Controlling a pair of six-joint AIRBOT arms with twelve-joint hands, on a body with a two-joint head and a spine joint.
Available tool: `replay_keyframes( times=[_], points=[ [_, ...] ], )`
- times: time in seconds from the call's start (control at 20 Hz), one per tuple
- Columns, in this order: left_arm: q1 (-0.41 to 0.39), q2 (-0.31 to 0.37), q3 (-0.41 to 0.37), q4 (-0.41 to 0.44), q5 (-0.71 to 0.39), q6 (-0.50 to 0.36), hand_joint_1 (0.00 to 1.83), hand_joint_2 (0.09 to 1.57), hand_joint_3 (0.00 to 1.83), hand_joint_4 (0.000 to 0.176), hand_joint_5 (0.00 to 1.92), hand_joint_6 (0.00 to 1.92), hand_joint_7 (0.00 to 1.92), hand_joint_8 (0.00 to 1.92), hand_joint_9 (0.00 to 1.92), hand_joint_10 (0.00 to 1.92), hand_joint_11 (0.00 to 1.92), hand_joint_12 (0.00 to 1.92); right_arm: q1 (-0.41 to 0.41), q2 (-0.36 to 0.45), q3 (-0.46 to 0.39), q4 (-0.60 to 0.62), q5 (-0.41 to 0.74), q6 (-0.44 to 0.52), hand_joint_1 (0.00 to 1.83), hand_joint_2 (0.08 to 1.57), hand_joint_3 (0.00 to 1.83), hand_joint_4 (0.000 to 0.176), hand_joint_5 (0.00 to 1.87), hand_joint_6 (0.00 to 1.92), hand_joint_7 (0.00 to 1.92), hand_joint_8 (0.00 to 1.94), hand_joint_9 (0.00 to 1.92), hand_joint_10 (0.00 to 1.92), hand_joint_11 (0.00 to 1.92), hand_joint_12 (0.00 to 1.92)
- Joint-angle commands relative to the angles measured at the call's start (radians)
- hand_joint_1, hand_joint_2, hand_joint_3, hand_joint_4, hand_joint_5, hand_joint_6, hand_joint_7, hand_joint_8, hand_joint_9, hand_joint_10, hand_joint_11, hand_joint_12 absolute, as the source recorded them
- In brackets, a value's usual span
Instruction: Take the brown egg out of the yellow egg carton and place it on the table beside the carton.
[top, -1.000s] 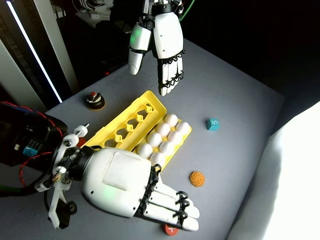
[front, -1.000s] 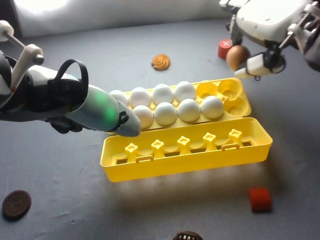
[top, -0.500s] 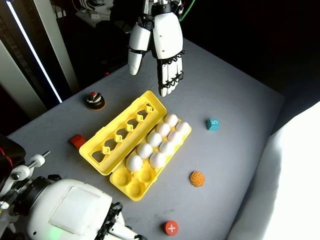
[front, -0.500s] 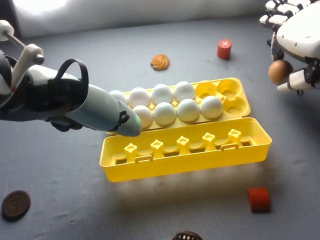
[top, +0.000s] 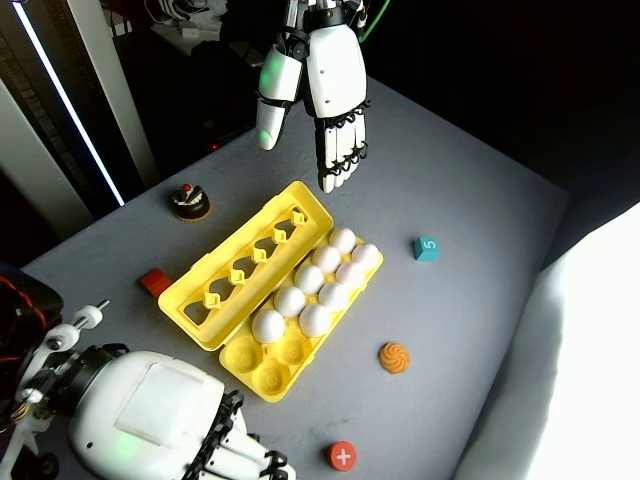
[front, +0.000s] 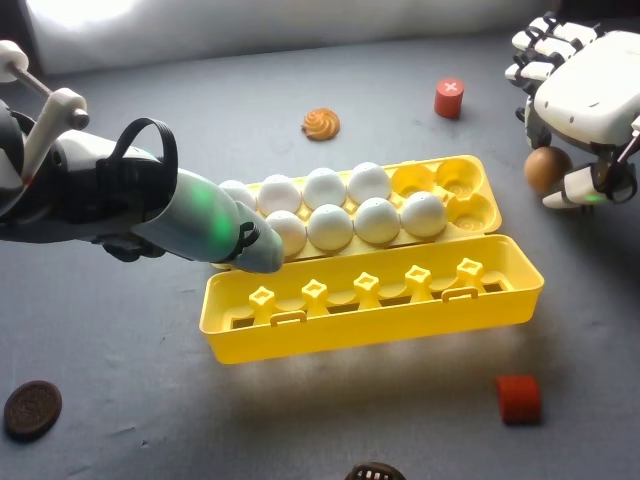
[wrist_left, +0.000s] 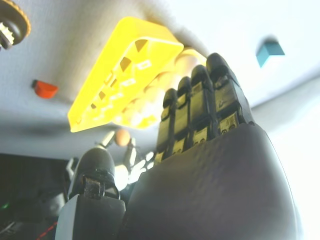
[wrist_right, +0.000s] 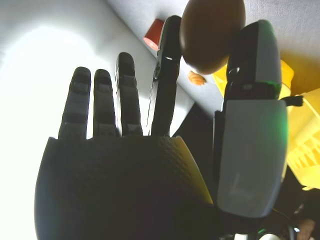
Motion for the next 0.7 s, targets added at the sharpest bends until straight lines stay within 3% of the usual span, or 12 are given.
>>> replay_keyframes(
  times=[0.0, 0.05, 0.1, 0.15, 0.2, 0.25, 0.3, 0.4, 0.55, 0.6, 0.65],
  points=[
    [-0.006, 0.003, -0.001, 0.032, -0.038, -0.003, 0.00, 1.24, 0.00, 0.000, 0.14, 0.00, 0.13, 0.00, 0.12, 0.00, 0.00, 0.36, -0.001, 0.004, 0.012, -0.030, 0.115, -0.007, 1.09, 1.03, 0.00, 0.119, 1.18, 0.66, 0.29, 0.01, 0.00, 0.00, 0.00, 0.00],
    [-0.006, 0.003, -0.001, 0.032, -0.038, -0.004, 0.00, 1.23, 0.00, 0.000, 0.16, 0.01, 0.15, 0.01, 0.13, 0.01, 0.00, 0.40, -0.002, 0.001, 0.017, -0.030, 0.116, -0.007, 1.09, 1.03, 0.00, 0.131, 1.18, 0.65, 0.29, 0.01, 0.00, 0.00, 0.00, 0.00],
    [-0.006, 0.003, -0.001, 0.032, -0.038, -0.004, 0.00, 1.23, 0.00, 0.000, 0.16, 0.01, 0.15, 0.01, 0.13, 0.01, 0.00, 0.40, -0.004, -0.001, 0.020, -0.030, 0.116, -0.008, 1.09, 1.03, 0.00, 0.131, 1.18, 0.65, 0.29, 0.01, 0.00, 0.00, 0.00, 0.00],
    [-0.006, 0.003, -0.001, 0.032, -0.038, -0.004, 0.00, 1.23, 0.00, 0.000, 0.14, 0.00, 0.12, 0.01, 0.11, 0.00, 0.00, 0.34, -0.007, -0.002, 0.021, -0.031, 0.116, -0.008, 1.07, 1.03, 0.00, 0.173, 1.16, 0.68, 0.25, 0.00, 0.00, 0.00, 0.00, 0.00],
    [-0.006, 0.003, -0.001, 0.032, -0.038, -0.005, 0.00, 1.22, 0.00, 0.000, 0.17, 0.01, 0.16, 0.01, 0.15, 0.01, 0.00, 0.43, -0.009, -0.002, 0.021, -0.032, 0.116, -0.009, 1.08, 1.03, 0.00, 0.162, 1.17, 0.66, 0.25, 0.00, 0.00, 0.00, 0.00, 0.00],
    [-0.005, 0.003, -0.001, 0.032, -0.038, -0.005, 0.00, 1.24, 0.00, 0.000, 0.10, 0.01, 0.09, 0.01, 0.08, 0.01, 0.00, 0.22, -0.010, -0.003, 0.021, -0.034, 0.116, -0.010, 1.08, 1.03, 0.00, 0.161, 1.18, 0.65, 0.25, 0.00, 0.00, 0.00, 0.00, 0.00],
    [-0.005, 0.003, -0.001, 0.032, -0.038, -0.006, 0.00, 1.24, 0.00, 0.000, 0.11, 0.01, 0.11, 0.01, 0.09, 0.02, 0.00, 0.24, -0.012, -0.003, 0.021, -0.034, 0.117, -0.010, 1.08, 1.03, 0.00, 0.161, 1.18, 0.65, 0.26, 0.00, 0.00, 0.00, 0.00, 0.00],
    [-0.005, 0.003, -0.001, 0.032, -0.038, -0.006, 0.00, 1.23, 0.00, 0.000, 0.17, 0.01, 0.17, 0.01, 0.15, 0.02, 0.00, 0.44, -0.014, -0.003, 0.021, -0.034, 0.119, -0.012, 1.08, 1.03, 0.00, 0.173, 1.18, 0.65, 0.25, 0.00, 0.00, 0.00, 0.00, 0.00],
    [-0.005, 0.003, -0.001, 0.032, -0.038, -0.006, 0.00, 1.23, 0.00, 0.000, 0.17, 0.00, 0.17, 0.00, 0.16, 0.01, 0.00, 0.48, -0.015, -0.003, 0.020, -0.036, 0.123, -0.017, 1.07, 1.03, 0.00, 0.176, 1.16, 0.67, 0.27, 0.01, 0.00, 0.00, 0.00, 0.00],
    [-0.005, 0.003, -0.001, 0.032, -0.038, -0.006, 0.00, 1.24, 0.00, 0.000, 0.12, 0.00, 0.12, 0.01, 0.12, 0.01, 0.00, 0.35, -0.015, -0.003, 0.020, -0.036, 0.127, -0.019, 1.07, 1.03, 0.00, 0.176, 1.17, 0.65, 0.28, 0.01, 0.00, 0.00, 0.00, 0.00],
    [-0.005, 0.003, 0.000, 0.032, -0.038, -0.007, 0.00, 1.23, 0.00, 0.000, 0.13, 0.01, 0.12, 0.01, 0.12, 0.01, 0.00, 0.35, -0.015, -0.003, 0.020, -0.036, 0.127, -0.020, 1.07, 1.03, 0.00, 0.176, 1.18, 0.65, 0.28, 0.00, 0.00, 0.00, 0.00, 0.00]
  ],
)
